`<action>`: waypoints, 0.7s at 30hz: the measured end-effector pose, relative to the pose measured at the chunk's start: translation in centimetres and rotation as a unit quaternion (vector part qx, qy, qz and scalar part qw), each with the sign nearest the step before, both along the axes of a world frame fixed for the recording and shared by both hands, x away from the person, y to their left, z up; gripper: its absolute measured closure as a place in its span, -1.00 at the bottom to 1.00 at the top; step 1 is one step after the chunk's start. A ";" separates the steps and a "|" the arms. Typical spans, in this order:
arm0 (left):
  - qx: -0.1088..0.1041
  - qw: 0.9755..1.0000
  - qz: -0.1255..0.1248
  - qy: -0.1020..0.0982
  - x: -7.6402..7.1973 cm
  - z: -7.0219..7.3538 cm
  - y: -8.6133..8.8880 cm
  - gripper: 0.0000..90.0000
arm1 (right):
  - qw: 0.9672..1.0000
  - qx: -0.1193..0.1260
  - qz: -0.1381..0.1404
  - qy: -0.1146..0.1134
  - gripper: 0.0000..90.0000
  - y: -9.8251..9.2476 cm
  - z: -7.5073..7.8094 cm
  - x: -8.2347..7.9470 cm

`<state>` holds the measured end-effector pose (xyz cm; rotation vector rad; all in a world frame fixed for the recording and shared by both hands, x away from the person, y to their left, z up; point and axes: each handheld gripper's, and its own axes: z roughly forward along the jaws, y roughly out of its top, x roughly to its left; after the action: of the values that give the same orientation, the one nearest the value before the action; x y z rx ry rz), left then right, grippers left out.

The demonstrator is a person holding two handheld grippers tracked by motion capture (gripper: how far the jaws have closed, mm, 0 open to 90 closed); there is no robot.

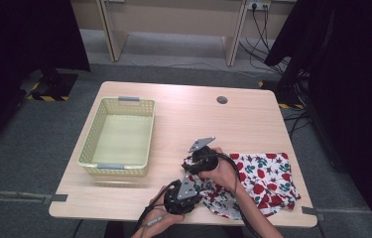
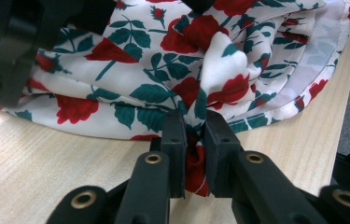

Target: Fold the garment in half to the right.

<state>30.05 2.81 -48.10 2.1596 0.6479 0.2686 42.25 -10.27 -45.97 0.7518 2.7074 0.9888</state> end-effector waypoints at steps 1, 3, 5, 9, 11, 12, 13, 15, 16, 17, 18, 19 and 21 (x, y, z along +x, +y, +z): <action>-0.002 1.000 -0.001 0.000 0.0 0.0 0.0 0.80 | 1.000 0.003 0.004 -0.005 0.53 -0.1 0.2 -0.1; -0.011 1.000 0.001 0.002 -0.1 0.1 0.0 0.82 | 1.000 0.014 0.006 -0.009 0.65 -0.4 0.6 -0.3; -0.011 1.000 -0.001 -0.003 -0.2 0.3 0.0 0.82 | 1.000 0.016 0.014 -0.014 0.72 -0.6 1.2 -0.5; -0.018 1.000 -0.002 -0.017 -0.3 1.5 0.3 0.83 | 0.999 0.027 0.016 -0.028 0.78 -1.0 2.6 -0.7; -0.021 0.999 -0.004 -0.024 -0.4 2.2 0.6 0.83 | 0.999 0.040 0.017 -0.032 0.78 -1.2 3.4 -0.7; -0.022 0.999 -0.004 -0.028 -0.4 2.6 0.8 0.83 | 0.998 0.047 0.017 -0.035 0.78 -1.3 3.8 -0.8; -0.023 0.999 -0.005 -0.033 -0.4 3.0 0.9 0.83 | 0.998 0.053 0.017 -0.039 0.78 -1.4 4.3 -0.8; -0.026 0.999 -0.008 -0.040 -0.4 3.9 1.1 0.83 | 0.997 0.064 0.017 -0.045 0.78 -1.5 5.2 -0.8; -0.025 0.999 -0.010 -0.044 -0.4 4.4 1.1 0.83 | 0.996 0.069 0.017 -0.050 0.78 -1.5 5.7 -0.8; -0.026 0.998 -0.012 -0.047 -0.3 4.9 1.2 0.83 | 0.996 0.073 0.018 -0.056 0.78 -1.6 6.2 -0.8; -0.023 0.998 -0.015 -0.051 -0.2 5.4 1.1 0.83 | 0.995 0.076 0.017 -0.060 0.78 -1.7 6.6 -0.9; -0.020 0.998 -0.018 -0.057 -0.2 5.9 1.1 0.83 | 0.995 0.080 0.016 -0.066 0.78 -1.8 7.1 -0.9; -0.017 0.997 -0.025 -0.066 -0.1 7.1 0.7 0.83 | 0.993 0.089 0.014 -0.077 0.78 -2.3 7.9 -1.0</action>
<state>29.94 3.48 -41.03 2.1025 0.5197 0.3667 41.29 -12.56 -38.03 0.6391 2.5296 1.2529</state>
